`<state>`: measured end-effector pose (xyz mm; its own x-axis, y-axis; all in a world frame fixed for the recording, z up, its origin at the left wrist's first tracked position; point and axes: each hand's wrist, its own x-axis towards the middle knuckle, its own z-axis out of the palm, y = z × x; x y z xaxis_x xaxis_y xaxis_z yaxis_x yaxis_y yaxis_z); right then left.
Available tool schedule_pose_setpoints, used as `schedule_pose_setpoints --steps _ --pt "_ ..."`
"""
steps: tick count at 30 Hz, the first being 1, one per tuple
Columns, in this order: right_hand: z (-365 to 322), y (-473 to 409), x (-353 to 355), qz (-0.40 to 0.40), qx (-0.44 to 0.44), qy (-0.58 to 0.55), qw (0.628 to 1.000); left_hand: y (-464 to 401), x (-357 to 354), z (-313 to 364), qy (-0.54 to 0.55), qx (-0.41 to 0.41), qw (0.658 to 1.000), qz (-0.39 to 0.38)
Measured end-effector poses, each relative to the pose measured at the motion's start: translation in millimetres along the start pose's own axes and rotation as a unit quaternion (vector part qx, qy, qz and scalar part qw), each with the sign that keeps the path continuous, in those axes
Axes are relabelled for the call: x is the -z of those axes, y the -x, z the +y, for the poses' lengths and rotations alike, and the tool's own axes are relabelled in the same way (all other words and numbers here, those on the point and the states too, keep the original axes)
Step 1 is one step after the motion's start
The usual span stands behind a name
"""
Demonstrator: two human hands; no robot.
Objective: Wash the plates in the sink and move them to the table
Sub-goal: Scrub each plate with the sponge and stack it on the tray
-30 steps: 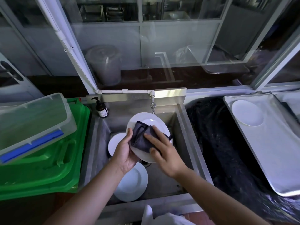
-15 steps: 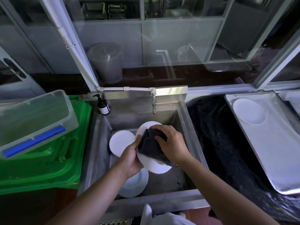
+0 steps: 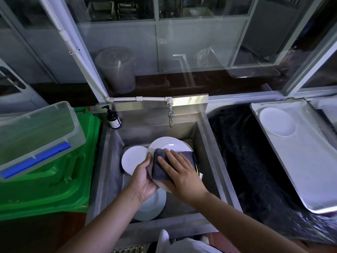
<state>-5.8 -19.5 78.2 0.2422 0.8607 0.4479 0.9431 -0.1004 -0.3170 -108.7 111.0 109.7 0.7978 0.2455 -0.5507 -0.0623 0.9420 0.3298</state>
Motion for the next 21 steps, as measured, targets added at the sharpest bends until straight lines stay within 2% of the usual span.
schedule_pose_setpoints --steps 4,6,9,11,13,15,18,21 --pt "19 19 3 0.011 0.085 0.028 0.996 3 -2 7 -0.012 0.0 1.0 0.003" --pt "33 25 5 0.023 0.062 0.023 0.998 4 -2 9 -0.017 -0.005 1.0 0.0" --pt "43 13 4 0.05 -0.129 -0.036 0.99 8 -5 9 -0.056 -0.024 0.998 0.005" --pt "47 -9 5 0.046 -0.276 -0.108 0.954 10 -5 6 -0.091 -0.02 0.996 -0.002" --pt "54 -33 8 0.036 -0.344 -0.139 0.928 10 -5 3 -0.119 -0.006 0.993 0.002" --pt "50 -47 8 0.023 -0.325 -0.089 0.941 8 -5 -1 -0.128 0.003 0.992 0.002" --pt "20 -50 4 0.005 -0.237 -0.032 0.971 6 -13 -6 -0.124 -0.004 0.992 0.005" --pt "-4 -32 -8 0.006 -0.147 -0.021 0.989 -1 -12 0 -0.056 -0.022 0.998 0.031"
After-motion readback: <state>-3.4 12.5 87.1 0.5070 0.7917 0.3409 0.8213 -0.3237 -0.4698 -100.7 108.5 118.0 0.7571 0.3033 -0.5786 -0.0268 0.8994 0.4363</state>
